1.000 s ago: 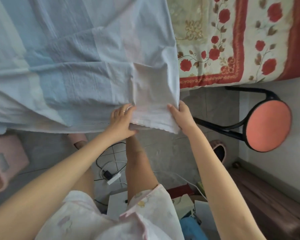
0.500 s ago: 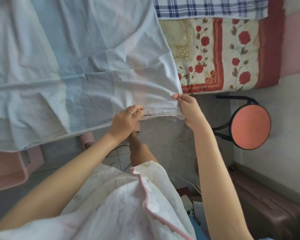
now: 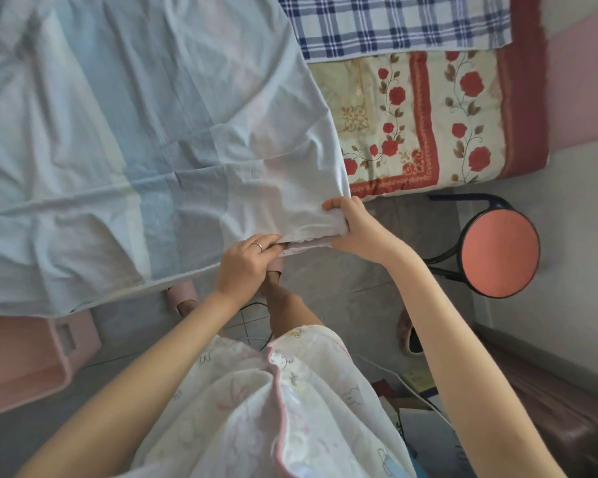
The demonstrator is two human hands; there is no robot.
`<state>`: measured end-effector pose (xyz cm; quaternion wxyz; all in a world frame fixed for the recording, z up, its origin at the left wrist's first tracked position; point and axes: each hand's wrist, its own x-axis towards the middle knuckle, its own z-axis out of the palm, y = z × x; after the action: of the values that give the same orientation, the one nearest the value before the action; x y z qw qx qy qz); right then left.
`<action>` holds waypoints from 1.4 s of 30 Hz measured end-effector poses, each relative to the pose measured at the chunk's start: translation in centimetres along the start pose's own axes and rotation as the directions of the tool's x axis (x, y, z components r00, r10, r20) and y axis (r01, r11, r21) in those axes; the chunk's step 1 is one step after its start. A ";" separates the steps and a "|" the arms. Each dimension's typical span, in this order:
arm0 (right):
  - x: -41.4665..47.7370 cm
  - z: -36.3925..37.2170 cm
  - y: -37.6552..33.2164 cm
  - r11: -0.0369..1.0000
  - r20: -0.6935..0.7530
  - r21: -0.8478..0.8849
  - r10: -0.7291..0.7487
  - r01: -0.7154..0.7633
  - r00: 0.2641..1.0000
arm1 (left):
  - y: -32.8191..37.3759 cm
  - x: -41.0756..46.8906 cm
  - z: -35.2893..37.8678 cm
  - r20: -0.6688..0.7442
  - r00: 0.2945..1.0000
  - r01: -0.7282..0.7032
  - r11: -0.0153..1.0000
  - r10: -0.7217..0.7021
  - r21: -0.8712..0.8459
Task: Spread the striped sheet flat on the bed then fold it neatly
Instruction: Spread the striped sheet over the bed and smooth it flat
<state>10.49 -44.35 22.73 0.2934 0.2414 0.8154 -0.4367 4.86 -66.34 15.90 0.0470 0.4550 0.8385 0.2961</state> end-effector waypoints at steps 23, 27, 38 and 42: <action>-1.9 -1.9 -2.3 0.839 -0.257 0.520 -0.026 0.161 0.966 | -1.1 -0.8 0.0 0.206 0.972 0.082 0.983 -0.116 0.167; -1.9 -2.0 -2.5 0.800 -0.314 0.582 0.060 0.142 0.948 | -2.1 -2.0 -1.0 0.031 0.996 0.080 0.985 -0.086 0.155; -1.8 -1.0 -3.9 0.636 -0.324 0.768 0.286 0.074 0.902 | -3.2 -1.0 -1.1 0.056 0.990 0.123 0.981 -0.133 0.149; -1.5 -1.4 -4.3 0.668 -0.394 0.739 0.322 0.088 0.861 | -3.2 -1.0 -1.8 -0.033 0.994 0.103 0.988 -0.100 0.117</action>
<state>8.39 -45.51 26.79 -0.0188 0.4955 0.5984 -0.6293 2.48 -69.25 15.46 0.0233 0.4097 0.8773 0.2490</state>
